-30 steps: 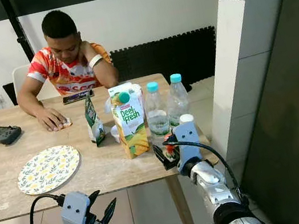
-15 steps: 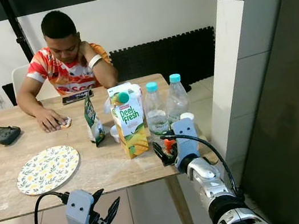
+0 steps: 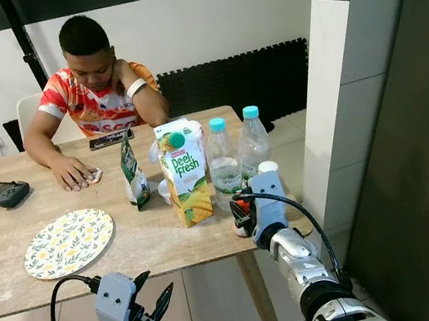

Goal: Restocking fridge

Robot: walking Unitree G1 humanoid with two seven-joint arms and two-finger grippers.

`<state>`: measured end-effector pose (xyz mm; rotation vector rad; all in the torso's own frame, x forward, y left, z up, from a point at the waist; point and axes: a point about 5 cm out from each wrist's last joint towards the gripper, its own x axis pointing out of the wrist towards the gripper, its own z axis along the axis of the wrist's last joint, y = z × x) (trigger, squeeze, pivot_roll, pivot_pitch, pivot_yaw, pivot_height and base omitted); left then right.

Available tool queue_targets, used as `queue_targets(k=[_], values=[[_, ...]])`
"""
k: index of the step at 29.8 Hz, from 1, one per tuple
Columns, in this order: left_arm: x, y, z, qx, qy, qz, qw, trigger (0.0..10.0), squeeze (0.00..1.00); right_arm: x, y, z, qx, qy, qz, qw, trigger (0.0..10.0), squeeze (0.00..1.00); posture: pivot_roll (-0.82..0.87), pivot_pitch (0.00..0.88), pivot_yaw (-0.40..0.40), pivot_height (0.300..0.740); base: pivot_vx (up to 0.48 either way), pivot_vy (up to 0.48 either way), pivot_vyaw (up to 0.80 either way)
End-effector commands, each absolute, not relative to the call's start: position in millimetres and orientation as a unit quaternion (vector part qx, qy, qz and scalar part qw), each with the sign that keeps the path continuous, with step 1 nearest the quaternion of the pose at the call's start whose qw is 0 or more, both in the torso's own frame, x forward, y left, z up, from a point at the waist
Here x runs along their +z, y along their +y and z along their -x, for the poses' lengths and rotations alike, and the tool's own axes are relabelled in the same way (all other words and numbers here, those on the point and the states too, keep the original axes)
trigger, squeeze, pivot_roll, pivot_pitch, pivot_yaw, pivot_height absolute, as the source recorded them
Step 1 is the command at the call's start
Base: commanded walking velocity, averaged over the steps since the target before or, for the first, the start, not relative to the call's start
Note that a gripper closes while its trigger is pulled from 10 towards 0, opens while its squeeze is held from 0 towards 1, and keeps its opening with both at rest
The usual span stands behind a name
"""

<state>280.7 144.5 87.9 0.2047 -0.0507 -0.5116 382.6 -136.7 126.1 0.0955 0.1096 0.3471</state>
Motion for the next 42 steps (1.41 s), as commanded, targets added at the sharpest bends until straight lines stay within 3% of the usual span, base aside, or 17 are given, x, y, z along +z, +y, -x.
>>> queue_targets(k=[1, 6, 9, 14, 17, 18, 22, 25, 28, 32, 38, 42], values=[[82, 140, -279, -0.260, -0.015, -0.105, 0.960, 10.0, 0.00, 126, -139, -381, 0.171, 0.042, -0.059, 0.983, 0.0, 0.00, -0.09, 0.080, 0.018, 0.740, 0.000, 0.000, 0.00], [83, 139, -281, -0.264, -0.017, -0.102, 0.959, 10.0, 0.00, 128, -142, -378, 0.201, 0.020, -0.079, 0.976, 0.0, 0.00, -0.09, 0.077, 0.023, 0.740, 0.000, 0.000, 0.00], [85, 137, -282, -0.277, -0.019, -0.094, 0.956, 10.0, 0.00, 127, -140, -366, 0.301, 0.014, -0.110, 0.947, 0.0, 0.00, -0.10, 0.071, 0.031, 0.740, 0.000, 0.000, 0.00], [83, 137, -283, -0.283, -0.013, -0.093, 0.954, 10.0, 0.00, 127, -141, -357, 0.361, 0.020, -0.143, 0.922, 0.0, 0.00, -0.10, 0.068, 0.040, 0.740, 0.000, 0.000, 0.00], [77, 138, -282, -0.290, 0.002, -0.100, 0.952, 10.0, 0.00, 123, -150, -333, 0.460, 0.054, -0.176, 0.868, 0.0, 0.00, -0.11, 0.069, 0.045, 0.740, 0.000, 0.000, 0.00], [77, 138, -282, -0.290, 0.002, -0.100, 0.952, 10.0, 0.00, 123, -150, -333, 0.460, 0.054, -0.176, 0.868, 0.0, 0.00, -0.11, 0.069, 0.045, 0.740, 0.000, 0.000, 0.00], [64, 150, -280, -0.268, 0.027, -0.139, 0.953, 10.0, 0.00, 92, -161, -303, 0.530, 0.164, -0.128, 0.822, 0.0, 0.00, -0.11, 0.072, 0.054, 0.740, 0.000, 0.000, 0.00], [61, 152, -279, -0.263, 0.035, -0.139, 0.954, 10.0, 0.00, 85, -162, -298, 0.534, 0.184, -0.116, 0.817, 0.0, 0.00, -0.11, 0.072, 0.055, 0.740, 0.000, 0.000, 0.00], [51, 160, -276, -0.244, 0.065, -0.137, 0.958, 10.0, 0.00, 63, -165, -289, 0.514, 0.235, -0.075, 0.821, 0.0, 0.00, -0.11, 0.071, 0.056, 0.740, 0.000, 0.000, 0.00], [26, 180, -274, -0.166, 0.147, -0.140, 0.965, 10.0, 0.00, 28, -172, -283, 0.420, 0.293, -0.006, 0.859, 0.0, 0.00, -0.11, 0.068, 0.052, 0.740, 0.000, 0.000, 0.00], [0, 201, -273, -0.059, 0.243, -0.115, 0.961, 10.0, 0.00, 2, -176, -280, 0.292, 0.315, 0.069, 0.901, 0.0, 0.00, -0.11, 0.067, 0.046, 0.740, 0.000, 0.000, 0.00], [-12, 200, -270, -0.038, 0.281, -0.105, 0.953, 10.0, 0.00, -8, -179, -277, 0.226, 0.318, 0.091, 0.916, 0.0, 0.00, -0.11, 0.067, 0.037, 0.740, 0.000, 0.000, 0.00]])
